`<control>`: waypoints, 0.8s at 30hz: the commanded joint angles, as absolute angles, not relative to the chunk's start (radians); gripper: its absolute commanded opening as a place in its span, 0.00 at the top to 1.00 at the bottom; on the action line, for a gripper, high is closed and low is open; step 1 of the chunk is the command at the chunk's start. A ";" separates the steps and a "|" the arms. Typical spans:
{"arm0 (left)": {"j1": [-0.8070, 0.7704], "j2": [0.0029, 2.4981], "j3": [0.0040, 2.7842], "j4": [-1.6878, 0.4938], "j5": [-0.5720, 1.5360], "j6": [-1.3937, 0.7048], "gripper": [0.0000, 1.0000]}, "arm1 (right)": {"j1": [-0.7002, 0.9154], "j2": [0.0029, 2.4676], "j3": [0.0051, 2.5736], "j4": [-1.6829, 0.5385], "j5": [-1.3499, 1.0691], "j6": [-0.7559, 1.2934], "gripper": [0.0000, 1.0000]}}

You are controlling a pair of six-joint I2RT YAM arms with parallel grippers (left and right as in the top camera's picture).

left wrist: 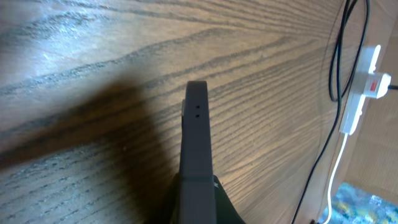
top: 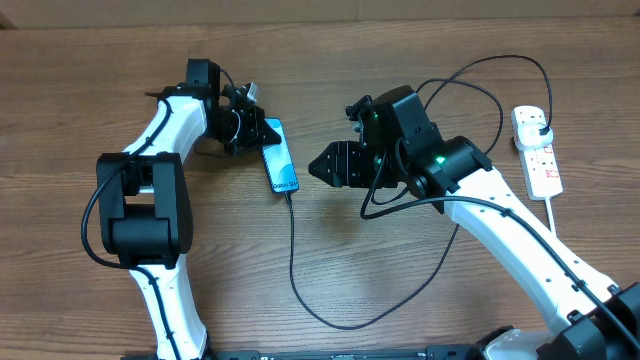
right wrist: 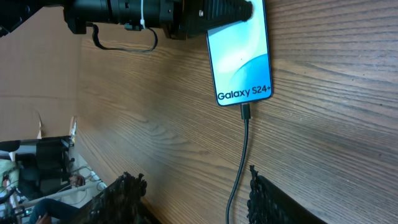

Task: Plug charger to phone and switch on socket
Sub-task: 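Lower the plugged phone toward the table with both grippers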

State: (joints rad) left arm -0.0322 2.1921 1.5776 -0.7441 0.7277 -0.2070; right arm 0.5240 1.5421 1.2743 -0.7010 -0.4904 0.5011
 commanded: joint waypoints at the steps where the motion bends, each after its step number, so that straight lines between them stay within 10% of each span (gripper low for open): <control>1: -0.032 2.188 1.580 -0.734 0.706 -0.241 0.85 | 0.522 1.547 1.295 -0.706 -0.486 0.498 0.42; 24: -0.033 2.188 1.580 -0.750 0.696 -0.252 0.60 | 0.522 1.547 1.295 -0.744 -0.471 0.497 0.42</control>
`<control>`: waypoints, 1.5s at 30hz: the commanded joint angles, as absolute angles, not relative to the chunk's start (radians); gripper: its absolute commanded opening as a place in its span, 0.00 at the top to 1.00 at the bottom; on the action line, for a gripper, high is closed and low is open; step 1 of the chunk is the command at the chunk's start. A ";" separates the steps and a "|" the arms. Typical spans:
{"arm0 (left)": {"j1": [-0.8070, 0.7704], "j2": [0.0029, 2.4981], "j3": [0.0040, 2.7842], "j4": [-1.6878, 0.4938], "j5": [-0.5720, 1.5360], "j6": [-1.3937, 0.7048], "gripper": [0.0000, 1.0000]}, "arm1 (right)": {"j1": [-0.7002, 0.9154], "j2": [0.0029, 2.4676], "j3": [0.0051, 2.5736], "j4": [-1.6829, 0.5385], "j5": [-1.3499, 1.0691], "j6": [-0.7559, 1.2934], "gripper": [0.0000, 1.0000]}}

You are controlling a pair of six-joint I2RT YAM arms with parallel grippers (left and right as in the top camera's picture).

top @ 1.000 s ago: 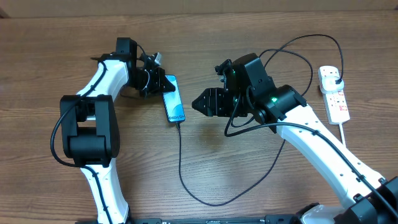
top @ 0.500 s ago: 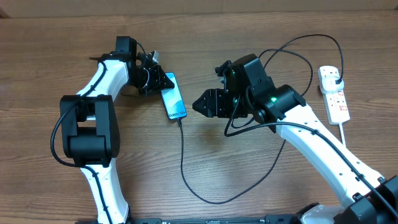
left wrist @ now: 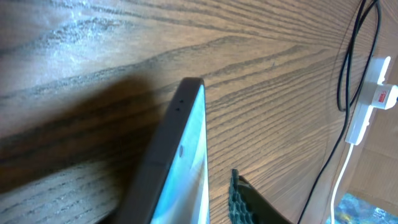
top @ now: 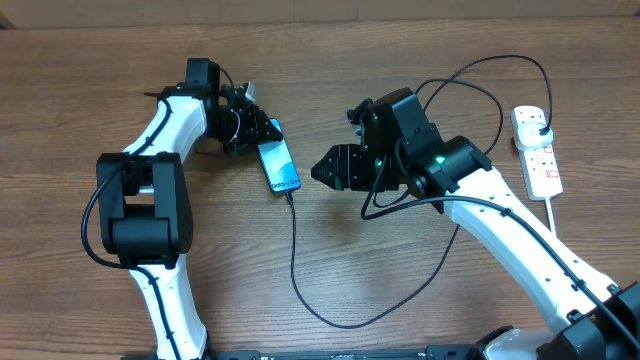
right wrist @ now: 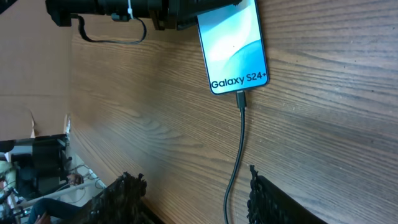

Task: Plug charger to phone and switch on socket
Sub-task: 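Lower the plugged phone toward the table with both grippers, then open both grippers and release the phone and plug on the table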

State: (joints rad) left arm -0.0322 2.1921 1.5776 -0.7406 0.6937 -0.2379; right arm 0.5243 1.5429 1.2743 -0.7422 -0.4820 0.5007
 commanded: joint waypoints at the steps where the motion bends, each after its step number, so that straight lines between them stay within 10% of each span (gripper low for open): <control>1: -0.033 2.188 1.580 -0.756 0.695 -0.260 0.59 | 0.522 1.547 1.295 -0.748 -0.471 0.497 0.42; 45: -0.033 2.188 1.580 -0.807 0.591 -0.374 0.35 | 0.522 1.547 1.295 -0.765 -0.471 0.497 0.42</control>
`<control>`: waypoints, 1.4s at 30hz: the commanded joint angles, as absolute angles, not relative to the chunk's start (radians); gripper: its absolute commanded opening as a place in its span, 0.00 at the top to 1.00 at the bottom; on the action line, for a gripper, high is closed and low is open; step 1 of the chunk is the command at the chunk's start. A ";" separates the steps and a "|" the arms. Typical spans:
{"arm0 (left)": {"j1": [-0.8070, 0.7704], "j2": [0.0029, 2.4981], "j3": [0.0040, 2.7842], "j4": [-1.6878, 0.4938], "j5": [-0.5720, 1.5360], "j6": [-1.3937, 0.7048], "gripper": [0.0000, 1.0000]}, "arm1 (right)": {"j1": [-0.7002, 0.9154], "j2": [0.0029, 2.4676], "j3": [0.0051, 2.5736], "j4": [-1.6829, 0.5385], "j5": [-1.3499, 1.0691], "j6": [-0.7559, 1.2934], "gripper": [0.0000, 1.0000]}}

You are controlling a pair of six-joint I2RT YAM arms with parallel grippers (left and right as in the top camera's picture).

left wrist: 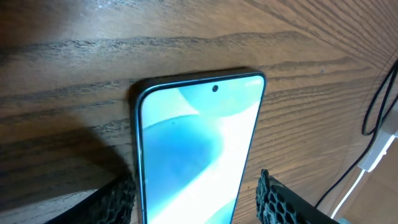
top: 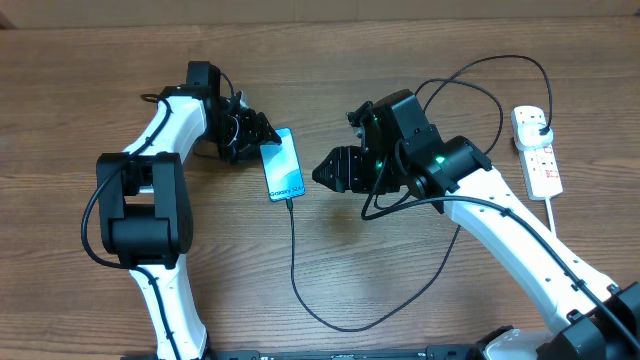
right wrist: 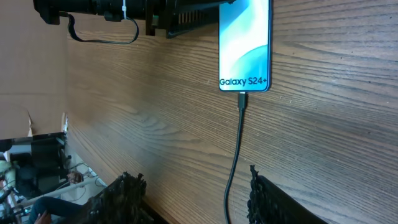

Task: Plug charger to phone and switch on socket
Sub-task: 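Open both grippers and release the phone and plug on the table, then raise the left arm away and move the right gripper to the power strip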

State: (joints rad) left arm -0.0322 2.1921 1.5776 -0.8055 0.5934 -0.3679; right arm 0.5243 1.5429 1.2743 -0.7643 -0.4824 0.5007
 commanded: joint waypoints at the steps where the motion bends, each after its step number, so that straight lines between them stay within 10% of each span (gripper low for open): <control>1: -0.033 2.188 1.580 -0.807 0.588 -0.374 0.35 | 0.522 1.547 1.295 -0.765 -0.471 0.497 0.42; 30: -0.014 1.822 2.057 -1.204 0.440 -0.210 0.33 | 0.302 1.414 1.299 -0.966 -0.368 0.388 0.57; 33: -0.014 1.737 2.060 -1.200 0.441 -0.217 0.29 | 0.211 1.369 1.299 -1.003 -0.367 0.388 0.61; 36: -0.014 1.687 2.060 -1.207 0.438 -0.217 0.00 | 0.081 1.323 1.299 -1.040 -0.367 0.389 0.67; 42: -0.014 1.681 2.056 -1.245 0.437 -0.217 0.00 | -0.134 1.301 1.299 -1.070 -0.445 0.389 0.87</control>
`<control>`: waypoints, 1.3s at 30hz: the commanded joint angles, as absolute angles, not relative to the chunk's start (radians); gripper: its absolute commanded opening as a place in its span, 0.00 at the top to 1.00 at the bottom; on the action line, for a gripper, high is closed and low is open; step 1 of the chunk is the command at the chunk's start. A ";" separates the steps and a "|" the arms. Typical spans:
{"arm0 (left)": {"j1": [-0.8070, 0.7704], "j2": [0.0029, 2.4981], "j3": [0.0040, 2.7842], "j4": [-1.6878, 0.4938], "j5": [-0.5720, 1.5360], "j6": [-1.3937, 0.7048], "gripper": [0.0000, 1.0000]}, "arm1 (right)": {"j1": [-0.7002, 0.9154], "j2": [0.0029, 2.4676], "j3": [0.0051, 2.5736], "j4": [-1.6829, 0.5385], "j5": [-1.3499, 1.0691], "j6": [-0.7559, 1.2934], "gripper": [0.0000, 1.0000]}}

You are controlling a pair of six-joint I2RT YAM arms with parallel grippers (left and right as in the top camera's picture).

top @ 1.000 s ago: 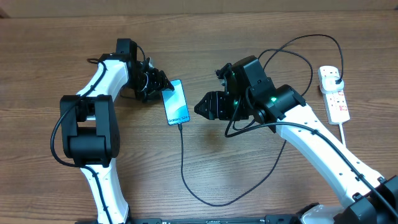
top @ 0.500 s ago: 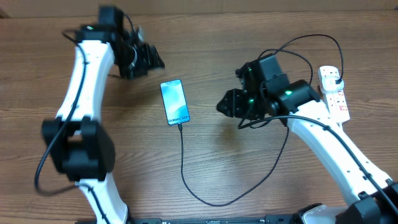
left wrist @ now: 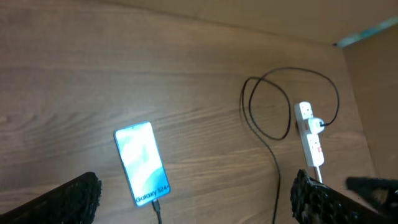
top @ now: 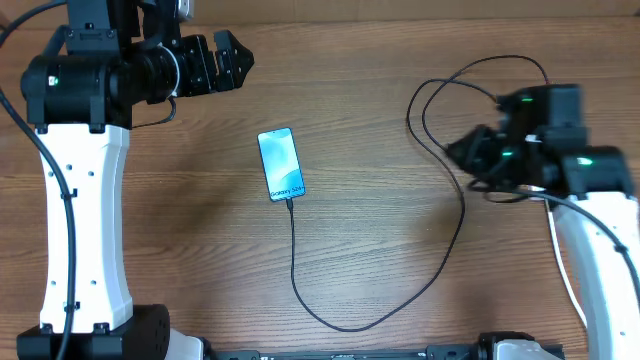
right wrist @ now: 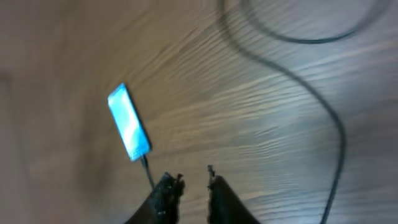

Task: Plug charger to phone and switch on socket
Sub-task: 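Raise the left arm away and move the right gripper to the power strip, then press the power strip's switch beside the charger with the right gripper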

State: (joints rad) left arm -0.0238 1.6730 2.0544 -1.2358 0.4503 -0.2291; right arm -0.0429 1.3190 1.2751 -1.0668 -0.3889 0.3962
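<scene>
The phone (top: 279, 165) lies flat with its lit screen up, also in the left wrist view (left wrist: 143, 163) and the right wrist view (right wrist: 129, 122). The black charger cable (top: 294, 250) is plugged into its near end. It sweeps round to the right and up into a loop (top: 470, 90). The white socket strip (left wrist: 310, 140) carries a white plug and is hidden under my right arm in the overhead view. My left gripper (top: 228, 60) hangs wide open at the far left, high above the table (left wrist: 199, 205). My right gripper (top: 460, 152) is at the right, closed to a narrow gap, holding nothing (right wrist: 194, 182).
The wooden table (top: 380, 200) ends at a cardboard wall (left wrist: 249, 12) along the back. The cable's slack (top: 440, 270) crosses the floor of the table between the phone and my right arm.
My left gripper has left the phone's far end and is now raised at the far left. My right gripper has moved from beside the phone to the right, its jaws narrowed. The phone lies unmoved.
At first my left gripper held the plugged-in phone on its edge, with my right gripper open beside it. The phone was then tilted, then flat with the left jaws open round it. Now both arms are away from it.
</scene>
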 commanded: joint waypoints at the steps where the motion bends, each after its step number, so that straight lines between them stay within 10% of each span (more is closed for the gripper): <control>1: -0.014 1.681 2.055 -1.248 0.437 -0.216 0.01 | -0.162 1.303 1.299 -1.072 -0.462 0.389 0.88; 18: -0.014 1.681 2.055 -1.250 0.407 -0.216 0.00 | -0.650 1.410 1.297 -0.947 -0.657 0.392 0.96; 39: -0.014 1.681 2.055 -1.250 0.407 -0.216 0.00 | -0.826 1.884 1.295 -0.624 -0.810 0.497 0.96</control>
